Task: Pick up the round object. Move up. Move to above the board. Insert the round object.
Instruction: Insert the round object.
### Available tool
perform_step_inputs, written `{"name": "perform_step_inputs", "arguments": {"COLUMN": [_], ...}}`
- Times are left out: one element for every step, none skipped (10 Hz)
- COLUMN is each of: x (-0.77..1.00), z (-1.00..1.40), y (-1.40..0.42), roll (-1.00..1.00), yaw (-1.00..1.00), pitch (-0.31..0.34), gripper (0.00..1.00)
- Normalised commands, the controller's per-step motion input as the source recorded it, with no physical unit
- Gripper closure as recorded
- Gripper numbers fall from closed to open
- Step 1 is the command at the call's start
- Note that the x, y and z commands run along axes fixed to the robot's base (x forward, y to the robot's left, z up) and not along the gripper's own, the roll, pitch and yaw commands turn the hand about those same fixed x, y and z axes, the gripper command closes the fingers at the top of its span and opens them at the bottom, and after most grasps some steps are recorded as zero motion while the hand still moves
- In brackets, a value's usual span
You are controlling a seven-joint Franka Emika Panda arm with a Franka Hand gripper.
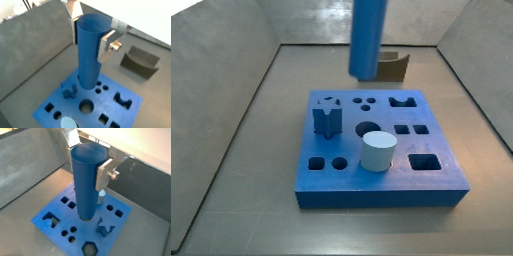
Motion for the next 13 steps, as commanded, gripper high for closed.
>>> {"name": "perform_step_inputs", "arguments": {"x": [0.53,0.46,0.49,0.51,0.39,0.1,0.0,-0.01,-0.03,-0.07,-0.02,-0.01,-0.09], "z": [-0.68,-0.67,-0.56,-0.49,-0.42,-0.2,-0.21,-0.26,-0.23,-0.25,-0.19,-0.03,0.0], "y": [-0.21,-0.25,-0.21,-0.17,-0.21,-0.17,-0.15,-0.15,-0.09,-0.05,-0.02,0.0,0.0], "roll": [0.0,0.01,0.02,0.05,0.12,0.14,0.16,0.19,0.17,0.14,0.12,0.09,0.05], "yaw": [-0.21,-0.16,-0.16,-0.14,-0.09,-0.05,-0.03,-0.02,-0.01,-0.01,-0.01,-0.02,-0.07], "pitch": [-0.061,-0.101,-0.084,-0.037,0.0,0.0,0.0,0.02,0.02,0.034,0.054,0.091,0.076], "gripper": [1.0,1.0,1.0,1.0,1.0,1.0,1.0,1.0,1.0,1.0,1.0,1.0,1.0]}}
